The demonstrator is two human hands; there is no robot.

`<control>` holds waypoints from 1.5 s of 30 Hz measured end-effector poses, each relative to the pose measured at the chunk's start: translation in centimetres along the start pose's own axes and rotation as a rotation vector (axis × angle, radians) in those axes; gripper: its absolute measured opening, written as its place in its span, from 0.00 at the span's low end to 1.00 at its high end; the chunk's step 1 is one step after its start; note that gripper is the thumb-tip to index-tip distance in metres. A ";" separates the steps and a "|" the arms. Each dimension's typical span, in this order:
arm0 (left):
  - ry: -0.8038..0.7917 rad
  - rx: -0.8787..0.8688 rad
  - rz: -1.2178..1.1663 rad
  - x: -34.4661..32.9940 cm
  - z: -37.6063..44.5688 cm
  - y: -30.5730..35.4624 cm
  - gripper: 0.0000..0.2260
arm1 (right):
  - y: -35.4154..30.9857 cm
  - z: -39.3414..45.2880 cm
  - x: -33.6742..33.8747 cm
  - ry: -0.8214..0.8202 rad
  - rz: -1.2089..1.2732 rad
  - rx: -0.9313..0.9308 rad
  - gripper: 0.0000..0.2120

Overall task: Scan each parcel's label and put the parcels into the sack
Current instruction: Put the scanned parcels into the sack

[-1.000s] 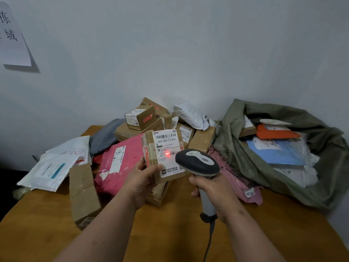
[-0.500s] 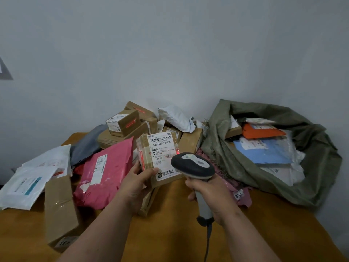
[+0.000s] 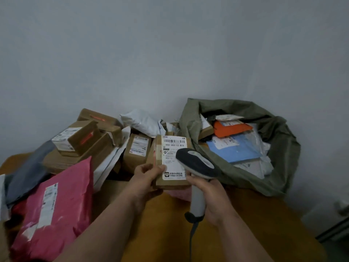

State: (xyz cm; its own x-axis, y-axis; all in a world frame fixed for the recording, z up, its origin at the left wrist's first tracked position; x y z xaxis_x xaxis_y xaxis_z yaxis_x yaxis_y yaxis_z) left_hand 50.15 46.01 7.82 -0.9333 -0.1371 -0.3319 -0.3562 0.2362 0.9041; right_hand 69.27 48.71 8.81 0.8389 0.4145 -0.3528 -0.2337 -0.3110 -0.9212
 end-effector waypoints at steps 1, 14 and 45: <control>-0.013 0.013 0.023 -1.1 1.0 0.0 0.30 | -0.4 0.2 0.8 0.022 0.023 0.008 0.28; -0.153 -0.033 0.300 -17.0 20.6 4.7 0.15 | -12.5 12.0 16.8 0.157 0.053 0.188 0.11; 0.476 -0.126 0.586 -6.8 19.1 6.3 0.14 | -9.2 21.0 12.7 -0.071 -0.153 -0.077 0.03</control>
State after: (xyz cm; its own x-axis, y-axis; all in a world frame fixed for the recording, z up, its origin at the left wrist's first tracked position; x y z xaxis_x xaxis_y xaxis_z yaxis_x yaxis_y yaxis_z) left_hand 53.42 66.76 10.62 -0.8375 -0.4296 0.3377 0.2261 0.2902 0.9299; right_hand 71.80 74.76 9.32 0.8244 0.5204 -0.2225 -0.0653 -0.3031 -0.9507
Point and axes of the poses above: each hand's wrist, its own z-axis towards the middle knuckle, its own x-axis out of the back of the hand, y = z × x, the point moved 4 cm from there along z, towards the middle knuckle, and after that the axes turned 13 degrees about -y, right-handed, at the moved point
